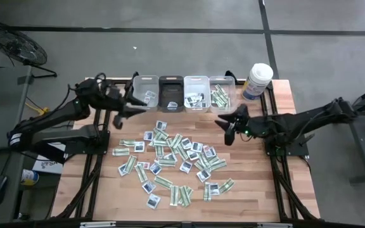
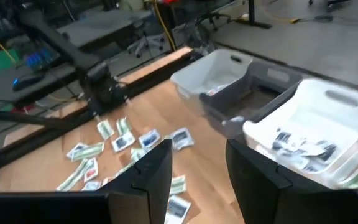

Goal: Pick & Place First Aid Supplies
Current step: Put the orange ointment pack into the gray bin

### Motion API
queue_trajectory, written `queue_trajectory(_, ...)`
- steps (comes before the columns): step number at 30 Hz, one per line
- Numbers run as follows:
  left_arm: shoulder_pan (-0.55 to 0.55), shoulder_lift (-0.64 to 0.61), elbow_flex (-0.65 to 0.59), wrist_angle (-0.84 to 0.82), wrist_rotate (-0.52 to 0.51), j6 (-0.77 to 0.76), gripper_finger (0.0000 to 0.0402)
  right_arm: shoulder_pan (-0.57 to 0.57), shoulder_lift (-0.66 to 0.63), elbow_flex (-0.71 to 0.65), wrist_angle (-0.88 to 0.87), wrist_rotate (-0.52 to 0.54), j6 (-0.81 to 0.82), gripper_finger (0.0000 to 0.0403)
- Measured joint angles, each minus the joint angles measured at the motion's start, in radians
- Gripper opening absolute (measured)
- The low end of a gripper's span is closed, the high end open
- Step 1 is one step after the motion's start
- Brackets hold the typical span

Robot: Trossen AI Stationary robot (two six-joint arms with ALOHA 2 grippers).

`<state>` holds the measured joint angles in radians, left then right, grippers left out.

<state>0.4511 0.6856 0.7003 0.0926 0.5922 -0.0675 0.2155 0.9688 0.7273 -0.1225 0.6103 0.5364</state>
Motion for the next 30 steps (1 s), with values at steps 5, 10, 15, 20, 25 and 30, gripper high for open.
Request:
queue_trajectory(5, 0.0, -0.09, 0.0, -0.067, 0.021, -0.008, 0.0111, 0.034, 0.115, 0.019, 0.05, 0.001, 0.066, 0.0144)
queue_trajectory(10, 0.0, -0.203, 0.0, -0.18, 0.023, 0.022, 0.0111, 0.043, 0.268, 0.16, -0.022, -0.022, 0.039, 0.0144)
queue_trajectory(15, 0.0, -0.276, 0.0, -0.346, -0.032, 0.062, 0.0111, 0.043, 0.422, 0.359, -0.345, -0.137, 0.105, 0.0144)
queue_trajectory(20, 0.0, -0.296, -0.001, -0.447, -0.045, 0.108, 0.0111, 0.056, 0.555, 0.511, -0.7, -0.25, 0.179, 0.0144)
queue_trajectory(25, 0.0, -0.296, -0.01, -0.489, -0.053, 0.161, 0.0111, 0.062, 0.652, 0.515, -0.757, -0.342, 0.38, 0.0144)
queue_trajectory(30, 0.0, -0.296, -0.029, -0.493, -0.054, 0.175, 0.0111, 0.047, 0.751, 0.499, -0.668, -0.401, 0.731, 0.0144)
